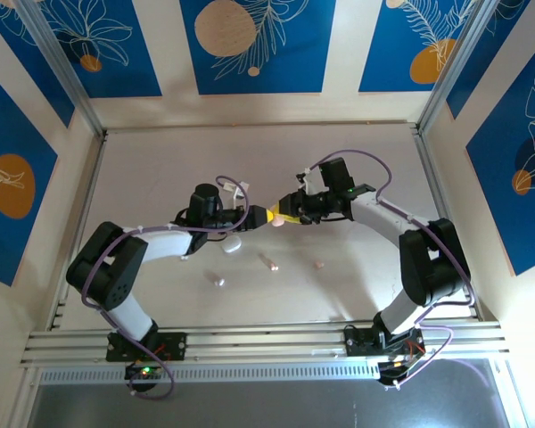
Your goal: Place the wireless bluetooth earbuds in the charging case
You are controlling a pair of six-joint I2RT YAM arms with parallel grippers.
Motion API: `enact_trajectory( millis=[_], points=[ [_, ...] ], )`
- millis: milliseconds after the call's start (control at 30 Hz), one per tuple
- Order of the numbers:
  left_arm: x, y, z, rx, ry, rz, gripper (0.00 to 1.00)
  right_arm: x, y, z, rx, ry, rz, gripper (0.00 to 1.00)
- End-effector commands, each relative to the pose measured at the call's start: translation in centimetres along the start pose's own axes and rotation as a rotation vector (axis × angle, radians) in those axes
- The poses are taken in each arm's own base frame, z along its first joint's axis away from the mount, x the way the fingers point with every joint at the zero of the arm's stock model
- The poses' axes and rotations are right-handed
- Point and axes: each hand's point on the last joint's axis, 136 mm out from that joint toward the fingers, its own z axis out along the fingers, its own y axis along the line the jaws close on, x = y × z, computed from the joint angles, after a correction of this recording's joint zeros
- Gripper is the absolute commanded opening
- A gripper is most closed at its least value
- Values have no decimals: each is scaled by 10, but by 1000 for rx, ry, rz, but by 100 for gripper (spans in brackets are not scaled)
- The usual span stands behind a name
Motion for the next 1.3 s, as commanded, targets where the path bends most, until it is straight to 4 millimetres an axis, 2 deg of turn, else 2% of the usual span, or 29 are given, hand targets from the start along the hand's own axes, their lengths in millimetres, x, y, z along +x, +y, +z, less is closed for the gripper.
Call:
enact_trajectory(
  millis=[0,233,433,600,700,800,900,1133,1267],
  points=[
    [-2,0,-2,11,-1,7,56,5,11,1,-61,32,8,38],
    [-3,13,-4,-29,-13,-11,53,4,17,-6,-93,22,12,37],
    [-1,32,-7,-104,-11,-40,53,4,18,-14,-102,10,15,37],
    [0,47,-9,-156,-3,-65,53,4,17,-19,-97,2,17,37],
    [-3,48,-13,-164,-14,-68,53,5,12,-21,-85,-4,24,37],
    [-7,42,-21,-167,-41,-47,52,5,5,-23,-70,-9,34,37],
    [-12,27,-27,-141,-66,3,47,5,-2,-22,-54,-10,42,37],
    [-16,-19,-29,16,-77,87,13,5,-12,-14,-40,5,61,37],
    [-9,-33,-18,76,-37,91,4,5,-12,-9,-39,16,64,37]
  ],
)
